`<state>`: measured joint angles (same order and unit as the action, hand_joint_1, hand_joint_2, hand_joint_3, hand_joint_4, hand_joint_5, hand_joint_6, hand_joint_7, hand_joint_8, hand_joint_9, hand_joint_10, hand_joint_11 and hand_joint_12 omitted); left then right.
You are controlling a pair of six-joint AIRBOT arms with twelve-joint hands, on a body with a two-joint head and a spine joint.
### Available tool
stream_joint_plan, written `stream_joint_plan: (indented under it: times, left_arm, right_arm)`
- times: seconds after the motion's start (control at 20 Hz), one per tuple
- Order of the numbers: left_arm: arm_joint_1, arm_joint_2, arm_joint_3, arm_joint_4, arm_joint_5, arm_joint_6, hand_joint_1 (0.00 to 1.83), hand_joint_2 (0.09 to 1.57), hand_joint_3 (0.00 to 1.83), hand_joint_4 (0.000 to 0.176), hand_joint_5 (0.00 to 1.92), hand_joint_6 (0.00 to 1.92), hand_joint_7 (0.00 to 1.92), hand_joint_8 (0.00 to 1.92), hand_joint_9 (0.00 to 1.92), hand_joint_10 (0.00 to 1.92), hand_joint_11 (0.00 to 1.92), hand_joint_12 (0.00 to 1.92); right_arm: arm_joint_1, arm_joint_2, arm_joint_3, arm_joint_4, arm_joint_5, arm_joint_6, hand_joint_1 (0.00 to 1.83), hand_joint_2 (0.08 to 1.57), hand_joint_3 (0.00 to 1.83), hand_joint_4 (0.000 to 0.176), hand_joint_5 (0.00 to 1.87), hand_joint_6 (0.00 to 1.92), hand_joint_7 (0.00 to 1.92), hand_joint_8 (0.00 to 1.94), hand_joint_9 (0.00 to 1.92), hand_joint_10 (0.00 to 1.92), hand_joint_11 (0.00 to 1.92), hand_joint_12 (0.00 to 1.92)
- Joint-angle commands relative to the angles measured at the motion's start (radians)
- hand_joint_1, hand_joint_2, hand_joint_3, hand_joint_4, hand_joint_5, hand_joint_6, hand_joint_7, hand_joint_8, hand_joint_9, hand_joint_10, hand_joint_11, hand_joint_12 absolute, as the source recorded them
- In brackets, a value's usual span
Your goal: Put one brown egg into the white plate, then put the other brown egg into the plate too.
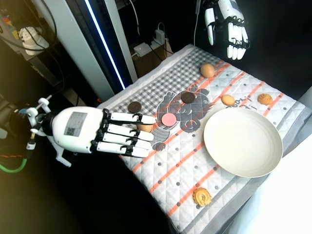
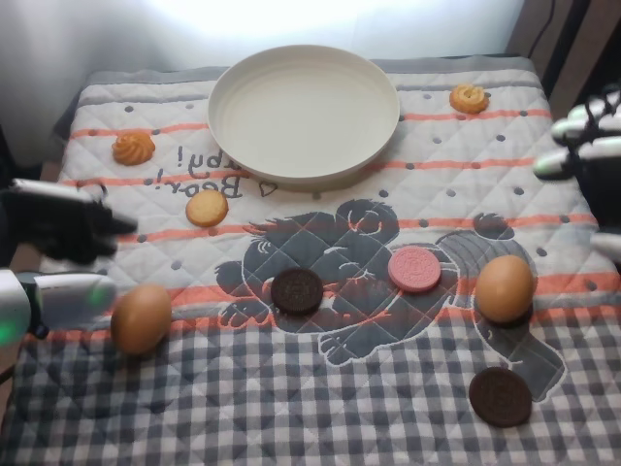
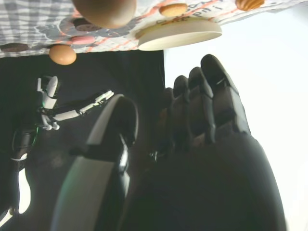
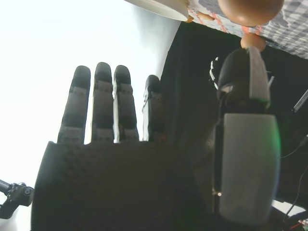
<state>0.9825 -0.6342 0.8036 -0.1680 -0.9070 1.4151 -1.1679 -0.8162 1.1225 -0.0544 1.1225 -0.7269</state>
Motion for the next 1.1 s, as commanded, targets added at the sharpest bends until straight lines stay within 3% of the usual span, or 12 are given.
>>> stream_joint_plan:
  times: [0.0, 0.05, 0.1, 0.25, 0.3, 0.45, 0.55, 0.65, 0.8, 0.95, 1.0, 1.05]
  left_arm:
    - [-0.014, -0.003, 0.006, -0.012, -0.102, -0.003, 0.56, 1.18, 0.0, 0.036, 0.66, 0.0, 0.79, 0.0, 0.83, 0.07, 0.44, 1.02]
    - [-0.019, -0.007, 0.01, -0.008, -0.087, -0.003, 0.58, 1.18, 0.0, 0.044, 0.63, 0.0, 0.78, 0.0, 0.82, 0.06, 0.43, 1.02]
    - [-0.03, -0.016, 0.02, 0.004, -0.058, -0.003, 0.62, 1.14, 0.0, 0.071, 0.57, 0.0, 0.75, 0.0, 0.81, 0.05, 0.43, 1.02]
    - [-0.058, -0.034, 0.035, 0.014, -0.012, 0.027, 0.8, 0.95, 0.0, 0.099, 0.54, 0.0, 0.73, 0.0, 0.81, 0.02, 0.42, 1.03]
    - [-0.074, -0.039, 0.034, 0.011, 0.01, 0.075, 0.8, 0.94, 0.0, 0.104, 0.49, 0.0, 0.74, 0.0, 0.83, 0.02, 0.45, 1.04]
    - [-0.124, -0.069, 0.033, 0.001, 0.095, 0.212, 0.78, 0.96, 0.0, 0.104, 0.47, 0.0, 0.68, 0.0, 0.81, 0.01, 0.4, 1.08]
    - [-0.136, -0.092, 0.047, -0.012, 0.131, 0.241, 0.78, 0.94, 0.0, 0.126, 0.42, 0.0, 0.64, 0.0, 0.82, 0.01, 0.42, 1.09]
    - [-0.15, -0.11, 0.066, -0.016, 0.167, 0.245, 0.8, 0.94, 0.0, 0.127, 0.41, 0.0, 0.67, 0.0, 0.85, 0.02, 0.44, 1.05]
    - [-0.168, -0.13, 0.075, -0.038, 0.192, 0.305, 0.88, 0.93, 0.0, 0.102, 0.42, 0.0, 0.7, 0.01, 0.93, 0.05, 0.49, 1.09]
    - [-0.177, -0.14, 0.077, -0.051, 0.211, 0.345, 1.01, 0.88, 0.0, 0.095, 0.46, 0.0, 0.78, 0.01, 0.97, 0.07, 0.48, 1.25]
    - [-0.177, -0.141, 0.078, -0.051, 0.216, 0.345, 1.06, 0.87, 0.0, 0.085, 0.5, 0.0, 0.84, 0.01, 0.99, 0.1, 0.51, 1.29]
    - [-0.178, -0.143, 0.08, -0.051, 0.224, 0.345, 1.1, 0.86, 0.0, 0.085, 0.51, 0.0, 0.88, 0.0, 0.95, 0.27, 0.54, 1.29]
  right_arm:
    - [0.013, -0.001, 0.007, 0.031, 0.12, 0.003, 0.53, 1.3, 0.0, 0.099, 0.66, 0.0, 0.51, 0.0, 0.46, 0.0, 0.44, 0.15]
    - [0.013, -0.001, 0.008, 0.031, 0.12, 0.003, 0.53, 1.3, 0.0, 0.098, 0.66, 0.0, 0.51, 0.0, 0.46, 0.0, 0.44, 0.14]
    - [0.013, -0.003, 0.009, 0.031, 0.119, 0.003, 0.54, 1.3, 0.0, 0.096, 0.67, 0.0, 0.52, 0.0, 0.46, 0.0, 0.45, 0.13]
    - [0.013, -0.007, 0.011, 0.031, 0.119, 0.003, 0.53, 1.31, 0.0, 0.093, 0.67, 0.0, 0.52, 0.0, 0.46, 0.0, 0.46, 0.12]
    - [0.013, -0.007, 0.011, 0.031, 0.119, 0.003, 0.54, 1.31, 0.0, 0.085, 0.68, 0.0, 0.53, 0.0, 0.47, 0.0, 0.47, 0.12]
    - [0.012, -0.007, 0.011, 0.031, 0.119, 0.003, 0.49, 1.31, 0.0, 0.089, 0.68, 0.0, 0.53, 0.0, 0.47, 0.0, 0.47, 0.1]
    - [0.012, -0.007, 0.011, 0.031, 0.119, 0.003, 0.51, 1.32, 0.0, 0.081, 0.69, 0.0, 0.53, 0.0, 0.47, 0.0, 0.47, 0.09]
    - [0.009, -0.007, 0.011, 0.031, 0.119, 0.003, 0.52, 1.32, 0.0, 0.081, 0.69, 0.0, 0.53, 0.0, 0.48, 0.0, 0.48, 0.08]
    - [0.009, -0.008, 0.011, 0.031, 0.119, 0.003, 0.56, 1.33, 0.0, 0.088, 0.67, 0.0, 0.54, 0.0, 0.49, 0.0, 0.47, 0.07]
    - [0.009, -0.008, 0.011, 0.031, 0.119, 0.003, 0.6, 1.32, 0.0, 0.08, 0.67, 0.0, 0.55, 0.0, 0.5, 0.0, 0.48, 0.07]
    - [0.009, -0.008, 0.011, 0.031, 0.119, 0.003, 0.61, 1.33, 0.0, 0.073, 0.67, 0.0, 0.56, 0.0, 0.5, 0.0, 0.48, 0.07]
    - [0.008, -0.008, 0.011, 0.031, 0.12, 0.003, 0.6, 1.33, 0.0, 0.083, 0.67, 0.0, 0.56, 0.0, 0.51, 0.0, 0.48, 0.07]
